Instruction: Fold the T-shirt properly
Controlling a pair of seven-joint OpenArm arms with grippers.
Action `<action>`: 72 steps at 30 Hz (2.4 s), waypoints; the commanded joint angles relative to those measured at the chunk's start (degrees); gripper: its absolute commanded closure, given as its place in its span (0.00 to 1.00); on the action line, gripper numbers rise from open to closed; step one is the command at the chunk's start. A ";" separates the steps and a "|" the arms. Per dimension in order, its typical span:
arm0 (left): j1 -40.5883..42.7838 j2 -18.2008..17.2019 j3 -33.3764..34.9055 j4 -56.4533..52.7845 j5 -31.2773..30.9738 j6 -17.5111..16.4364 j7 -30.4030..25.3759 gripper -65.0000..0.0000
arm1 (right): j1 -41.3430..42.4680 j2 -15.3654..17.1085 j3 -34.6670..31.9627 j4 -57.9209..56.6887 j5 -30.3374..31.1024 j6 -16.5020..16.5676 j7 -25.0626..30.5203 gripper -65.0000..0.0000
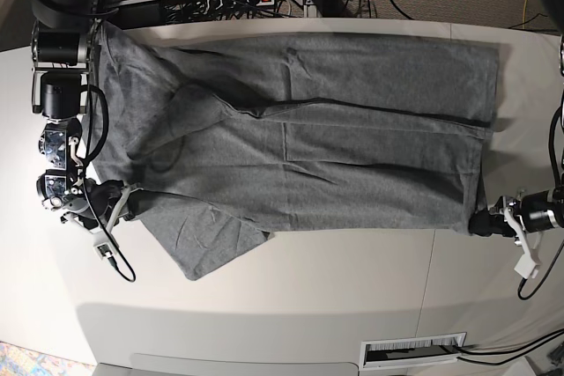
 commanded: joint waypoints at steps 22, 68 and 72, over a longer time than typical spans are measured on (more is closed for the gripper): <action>-1.88 -1.25 -0.55 0.66 1.66 -0.30 -4.22 1.00 | 2.73 0.96 0.52 1.38 1.18 -0.31 -4.94 1.00; -1.88 -1.14 -0.55 0.66 4.17 -0.30 -5.55 1.00 | 2.40 0.24 0.52 3.85 0.76 -0.31 -3.39 1.00; -1.88 -1.16 -0.55 0.66 4.15 -0.30 -5.51 1.00 | 2.38 0.52 0.52 10.56 4.59 -0.31 -9.03 1.00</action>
